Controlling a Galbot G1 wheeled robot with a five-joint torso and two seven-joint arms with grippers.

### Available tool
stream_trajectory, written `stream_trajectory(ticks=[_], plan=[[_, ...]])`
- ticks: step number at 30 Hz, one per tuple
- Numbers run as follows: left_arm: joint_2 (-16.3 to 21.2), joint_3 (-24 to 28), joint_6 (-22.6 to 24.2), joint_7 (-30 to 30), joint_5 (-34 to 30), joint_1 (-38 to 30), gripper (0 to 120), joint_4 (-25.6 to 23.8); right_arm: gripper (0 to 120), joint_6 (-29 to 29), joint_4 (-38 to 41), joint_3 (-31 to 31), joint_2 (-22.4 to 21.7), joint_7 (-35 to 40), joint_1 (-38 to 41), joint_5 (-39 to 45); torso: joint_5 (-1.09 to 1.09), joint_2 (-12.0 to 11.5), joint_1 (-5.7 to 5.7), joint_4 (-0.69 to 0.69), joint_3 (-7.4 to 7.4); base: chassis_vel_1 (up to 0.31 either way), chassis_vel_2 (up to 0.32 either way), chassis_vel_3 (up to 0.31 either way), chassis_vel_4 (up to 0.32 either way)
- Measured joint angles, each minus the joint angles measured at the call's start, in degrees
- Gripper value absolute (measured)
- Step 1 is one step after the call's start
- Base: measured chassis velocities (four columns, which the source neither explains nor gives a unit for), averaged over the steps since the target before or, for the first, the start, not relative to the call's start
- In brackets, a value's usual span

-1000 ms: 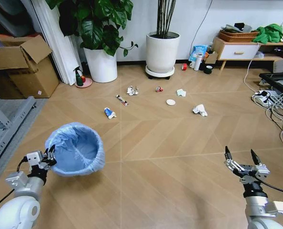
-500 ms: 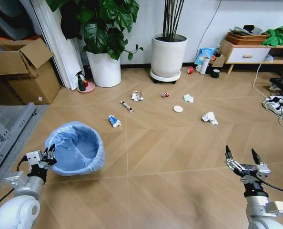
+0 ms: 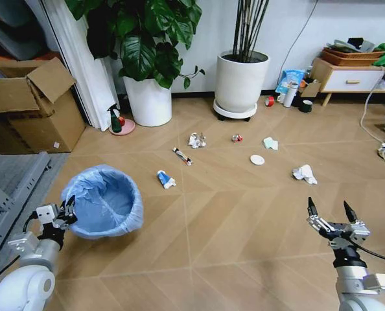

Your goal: Pick up the trash bin and place the garbage on the floor into it.

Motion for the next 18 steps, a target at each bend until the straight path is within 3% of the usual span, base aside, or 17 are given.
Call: stream_trajectory(ticks=[18], plan=[[-0.4, 0.32, 0.03, -0.05, 0.29, -0.03, 1, -0.09, 100, 0.58, 0.01, 0.47, 0.0, -0.4, -0.04, 0.04, 0.03, 0.0, 0.0, 0.0, 0.0, -0.055, 0.332, 0.049, -0.328]])
